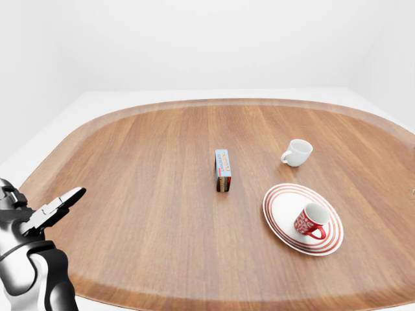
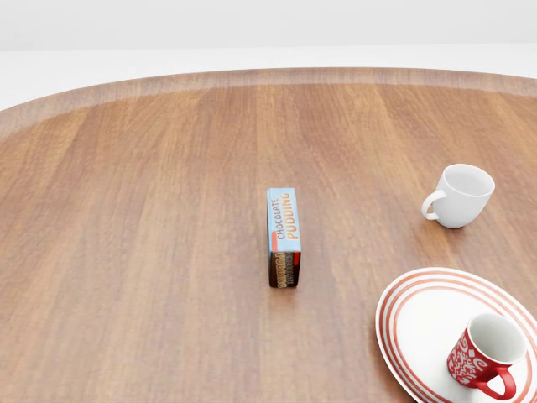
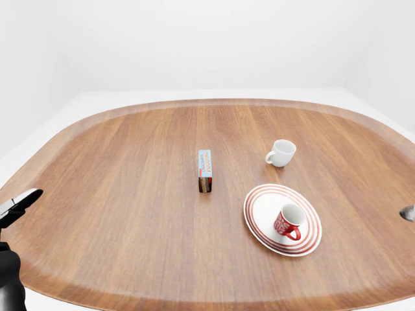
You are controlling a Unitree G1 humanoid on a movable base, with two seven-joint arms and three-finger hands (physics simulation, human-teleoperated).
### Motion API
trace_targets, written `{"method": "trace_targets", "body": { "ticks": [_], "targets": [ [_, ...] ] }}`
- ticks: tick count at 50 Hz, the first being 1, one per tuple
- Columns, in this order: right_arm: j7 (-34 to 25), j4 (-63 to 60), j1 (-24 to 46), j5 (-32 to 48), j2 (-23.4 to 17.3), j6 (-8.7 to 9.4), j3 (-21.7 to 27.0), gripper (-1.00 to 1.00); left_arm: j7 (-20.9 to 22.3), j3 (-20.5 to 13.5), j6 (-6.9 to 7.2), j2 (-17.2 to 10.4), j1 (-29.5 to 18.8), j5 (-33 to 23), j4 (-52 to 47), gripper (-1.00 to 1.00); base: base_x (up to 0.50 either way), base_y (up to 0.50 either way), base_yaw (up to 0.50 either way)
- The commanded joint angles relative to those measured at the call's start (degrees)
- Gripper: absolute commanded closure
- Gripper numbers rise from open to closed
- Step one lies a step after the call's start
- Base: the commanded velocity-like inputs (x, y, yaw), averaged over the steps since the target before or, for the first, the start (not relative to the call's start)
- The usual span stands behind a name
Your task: Pick up the red mug and put it on the plate
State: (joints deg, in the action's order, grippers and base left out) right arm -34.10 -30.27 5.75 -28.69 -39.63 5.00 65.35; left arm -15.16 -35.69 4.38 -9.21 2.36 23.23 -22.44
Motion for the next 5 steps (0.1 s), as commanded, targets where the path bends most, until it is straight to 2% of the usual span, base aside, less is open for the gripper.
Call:
{"method": "trace_targets", "body": {
  "ticks": [1, 5],
  "targets": [
    [0.18, -11.90, -1.55, -3.84, -0.47, 0.00, 3.85, -1.00, 0.07, -0.10, -0.04, -0.02, 0.05, 0.09, 0.00, -1.00, 0.00, 0.00, 0.00],
    [0.12, -11.91, -1.73, -3.74, -0.28, 0.00, 3.58, -1.00, 0.06, -0.07, 0.05, -0.01, 0.03, 0.05, -0.06, -1.00, 0.00, 0.00, 0.00]
  ]
}}
